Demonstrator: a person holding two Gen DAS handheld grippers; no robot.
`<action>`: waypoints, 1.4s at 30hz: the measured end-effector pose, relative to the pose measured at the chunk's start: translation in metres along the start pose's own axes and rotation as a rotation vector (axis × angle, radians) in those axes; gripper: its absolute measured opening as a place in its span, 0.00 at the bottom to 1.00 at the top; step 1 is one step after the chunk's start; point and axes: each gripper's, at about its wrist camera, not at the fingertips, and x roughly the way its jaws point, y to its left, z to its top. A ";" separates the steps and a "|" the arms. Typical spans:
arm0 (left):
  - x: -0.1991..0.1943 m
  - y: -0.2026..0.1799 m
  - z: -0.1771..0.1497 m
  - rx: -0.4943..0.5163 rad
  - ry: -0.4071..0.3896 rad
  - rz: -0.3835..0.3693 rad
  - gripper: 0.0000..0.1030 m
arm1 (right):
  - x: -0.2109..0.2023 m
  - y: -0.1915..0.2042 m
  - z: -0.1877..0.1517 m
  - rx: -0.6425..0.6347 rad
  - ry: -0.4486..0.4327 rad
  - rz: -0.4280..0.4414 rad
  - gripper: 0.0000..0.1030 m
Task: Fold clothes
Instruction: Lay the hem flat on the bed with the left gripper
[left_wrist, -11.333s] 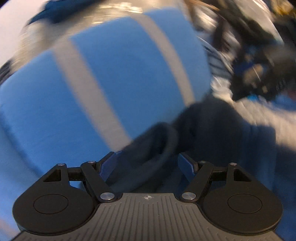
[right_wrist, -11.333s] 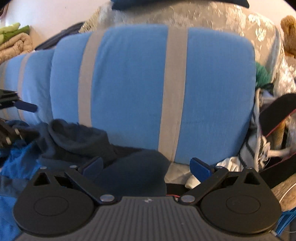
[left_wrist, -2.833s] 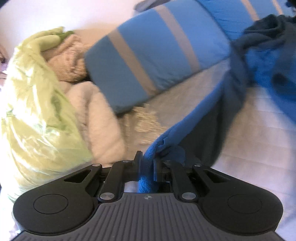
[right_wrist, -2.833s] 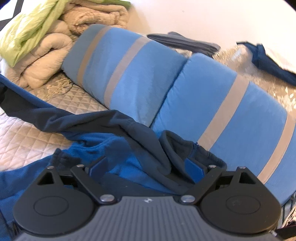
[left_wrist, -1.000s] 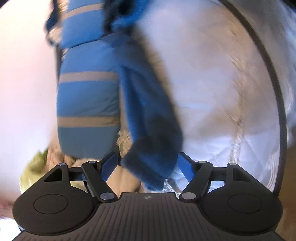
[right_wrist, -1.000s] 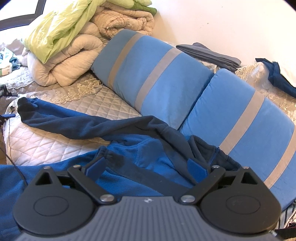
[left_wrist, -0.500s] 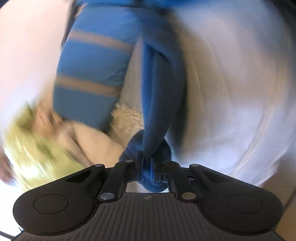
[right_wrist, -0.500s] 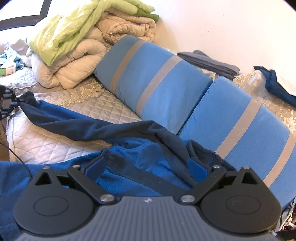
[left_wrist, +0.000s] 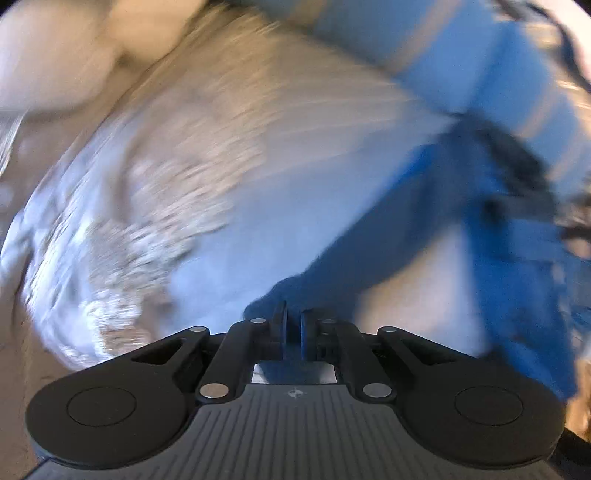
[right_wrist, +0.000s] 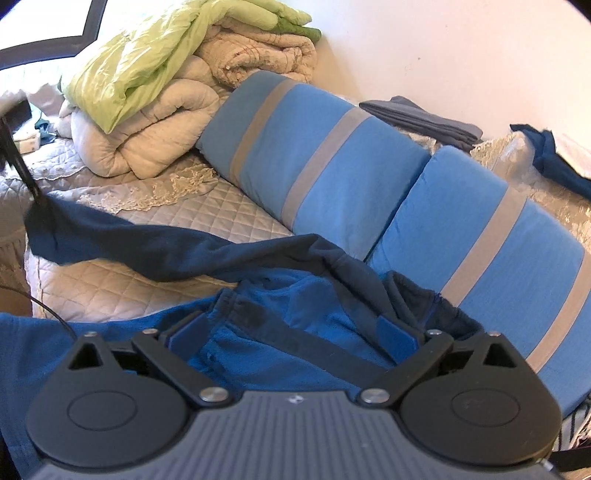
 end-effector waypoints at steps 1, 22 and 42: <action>0.007 0.013 0.003 -0.050 -0.012 -0.017 0.03 | 0.001 0.000 0.000 0.002 0.001 -0.001 0.98; -0.032 -0.102 -0.066 0.475 -0.449 0.592 0.63 | -0.001 0.008 -0.005 -0.006 -0.001 0.011 0.99; 0.127 -0.165 -0.163 1.023 -0.445 1.090 0.40 | -0.005 0.014 -0.010 0.011 -0.002 0.033 0.99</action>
